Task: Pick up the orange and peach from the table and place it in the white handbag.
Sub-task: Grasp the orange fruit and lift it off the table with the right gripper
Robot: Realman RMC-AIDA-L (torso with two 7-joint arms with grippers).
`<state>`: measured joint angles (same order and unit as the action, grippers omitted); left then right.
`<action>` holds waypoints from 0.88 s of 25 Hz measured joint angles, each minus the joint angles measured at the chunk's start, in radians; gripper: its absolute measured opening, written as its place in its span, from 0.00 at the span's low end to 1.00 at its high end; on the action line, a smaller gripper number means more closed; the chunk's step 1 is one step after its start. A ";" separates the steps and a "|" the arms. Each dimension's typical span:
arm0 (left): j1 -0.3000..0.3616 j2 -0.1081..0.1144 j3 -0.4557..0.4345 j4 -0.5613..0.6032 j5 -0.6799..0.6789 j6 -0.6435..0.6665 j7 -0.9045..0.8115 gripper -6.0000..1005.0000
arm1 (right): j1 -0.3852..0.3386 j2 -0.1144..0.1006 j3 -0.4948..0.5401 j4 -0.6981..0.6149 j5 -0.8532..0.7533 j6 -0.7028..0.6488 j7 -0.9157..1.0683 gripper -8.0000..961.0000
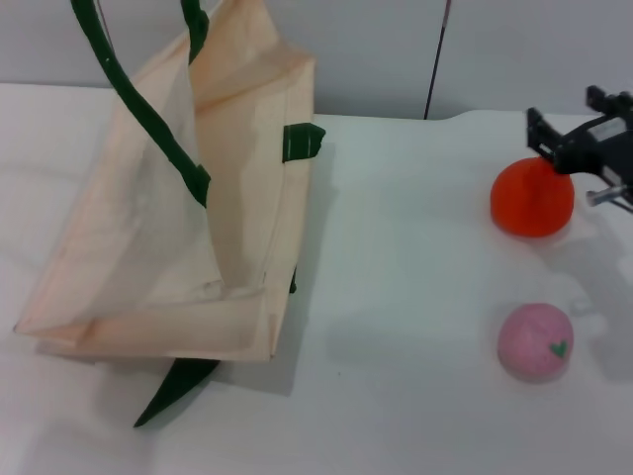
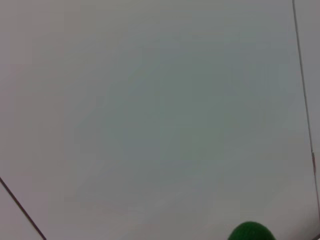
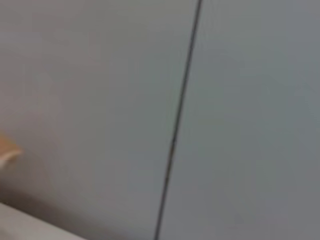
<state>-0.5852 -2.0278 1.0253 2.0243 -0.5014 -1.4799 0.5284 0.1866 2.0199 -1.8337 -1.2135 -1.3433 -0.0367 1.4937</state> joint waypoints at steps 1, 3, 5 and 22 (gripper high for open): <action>-0.003 0.000 -0.001 0.000 0.000 0.000 0.001 0.13 | 0.005 0.000 -0.002 0.007 0.008 -0.008 0.000 0.77; -0.010 0.000 0.000 0.000 0.000 0.000 0.002 0.13 | 0.020 0.000 -0.006 0.036 0.031 -0.035 0.002 0.77; -0.017 0.000 0.002 0.000 0.000 0.000 0.005 0.13 | 0.033 -0.001 -0.007 0.062 0.052 -0.065 0.006 0.77; -0.023 -0.001 0.007 -0.001 0.000 -0.013 0.005 0.13 | 0.077 -0.001 0.019 0.191 0.060 -0.066 0.016 0.85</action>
<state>-0.6078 -2.0291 1.0319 2.0233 -0.5017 -1.4929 0.5338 0.2633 2.0188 -1.8144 -1.0225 -1.2830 -0.1031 1.5095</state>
